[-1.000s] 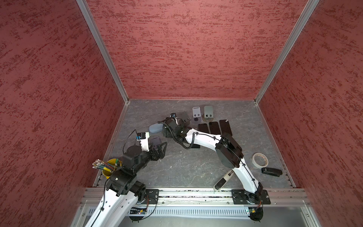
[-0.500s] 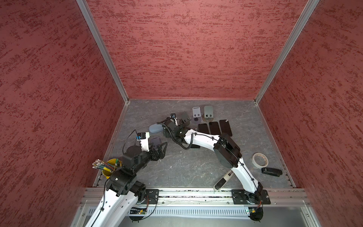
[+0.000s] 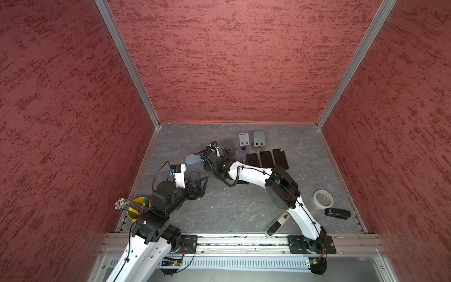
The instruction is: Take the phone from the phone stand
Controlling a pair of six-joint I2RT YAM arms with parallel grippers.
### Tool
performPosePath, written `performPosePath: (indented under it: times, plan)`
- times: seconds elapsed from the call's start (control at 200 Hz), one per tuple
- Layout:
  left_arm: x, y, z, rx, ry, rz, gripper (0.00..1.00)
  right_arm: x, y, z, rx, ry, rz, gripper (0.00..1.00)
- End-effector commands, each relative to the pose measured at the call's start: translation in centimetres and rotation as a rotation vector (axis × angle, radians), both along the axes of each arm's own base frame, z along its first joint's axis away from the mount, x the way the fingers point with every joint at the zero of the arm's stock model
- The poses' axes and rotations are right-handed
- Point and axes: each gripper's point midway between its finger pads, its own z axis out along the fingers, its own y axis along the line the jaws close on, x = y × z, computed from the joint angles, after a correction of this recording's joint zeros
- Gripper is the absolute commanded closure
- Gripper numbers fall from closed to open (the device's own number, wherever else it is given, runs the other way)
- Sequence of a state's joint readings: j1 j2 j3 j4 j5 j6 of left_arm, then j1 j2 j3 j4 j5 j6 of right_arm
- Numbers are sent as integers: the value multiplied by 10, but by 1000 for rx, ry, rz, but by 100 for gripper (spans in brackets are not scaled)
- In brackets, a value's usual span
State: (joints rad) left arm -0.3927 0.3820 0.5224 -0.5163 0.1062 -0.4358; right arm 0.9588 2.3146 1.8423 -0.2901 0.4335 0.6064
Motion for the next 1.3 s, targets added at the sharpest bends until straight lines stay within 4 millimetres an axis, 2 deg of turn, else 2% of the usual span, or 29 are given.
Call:
performPosePath:
  times: [0.0,0.276,0.461,0.566,0.691,0.847,1.112,1.298]
  plan:
    - [0,-1,0,5,-12,-10,0,0,-5,25,20,-57,-14,38]
    - [1,-3,1,1,-5,-18,0,-6,-9,53,65,-102,21,38]
    - [3,-5,-2,1,10,-25,0,-11,-11,63,80,-112,43,38]
    - [4,-6,-3,4,18,-26,0,-12,-11,63,75,-108,55,38]
    - [4,-6,-4,6,19,-24,0,-13,-11,61,83,-93,44,26]
    - [5,-5,-6,8,20,-20,0,-15,-14,57,98,-57,7,2]
    - [5,-5,-4,5,11,-21,0,-9,-12,52,97,-22,-48,1]
    - [5,-4,0,0,3,-13,0,-2,-9,59,87,-14,-87,1]
